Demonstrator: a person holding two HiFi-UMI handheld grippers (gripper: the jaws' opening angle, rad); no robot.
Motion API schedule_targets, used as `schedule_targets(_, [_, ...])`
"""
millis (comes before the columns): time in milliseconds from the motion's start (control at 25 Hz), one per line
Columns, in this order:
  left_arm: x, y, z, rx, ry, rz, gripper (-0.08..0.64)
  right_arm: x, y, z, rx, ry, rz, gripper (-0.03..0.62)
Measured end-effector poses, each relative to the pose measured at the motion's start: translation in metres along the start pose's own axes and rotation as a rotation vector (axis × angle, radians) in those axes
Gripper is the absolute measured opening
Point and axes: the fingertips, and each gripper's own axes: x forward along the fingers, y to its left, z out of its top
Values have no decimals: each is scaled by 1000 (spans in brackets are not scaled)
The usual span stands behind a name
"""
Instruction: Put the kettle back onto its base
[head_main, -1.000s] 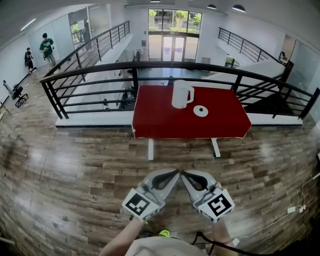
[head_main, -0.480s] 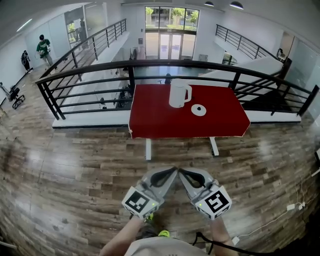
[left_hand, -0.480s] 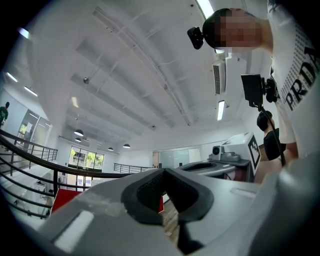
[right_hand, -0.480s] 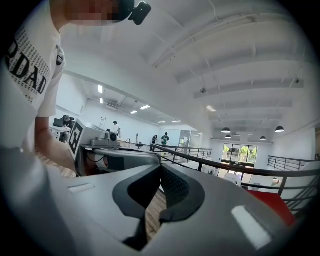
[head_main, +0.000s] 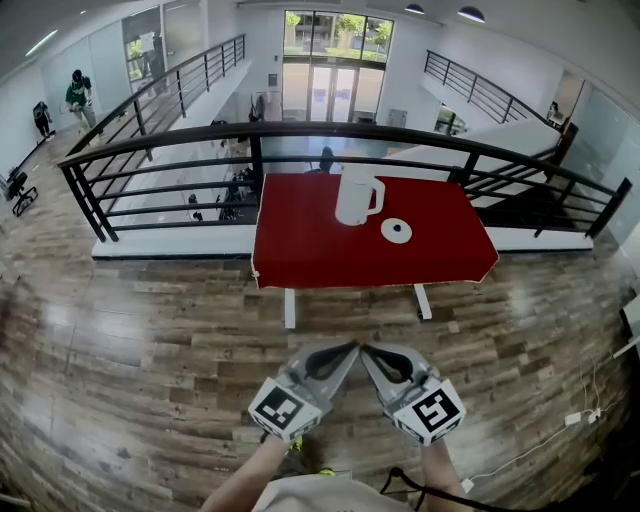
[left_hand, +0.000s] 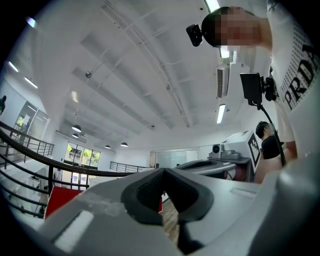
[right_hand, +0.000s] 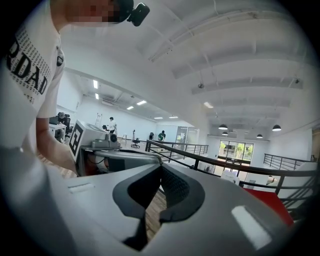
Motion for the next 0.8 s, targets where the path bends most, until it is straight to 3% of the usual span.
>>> schedule_targets(600, [16,79,7,42,17,-91,-5,73,-35,10,3,-16,-85,2])
schedule_targets(800, [18,86,4,-13,-3,-75,-6,80,-39,4,3,-11,-79,2])
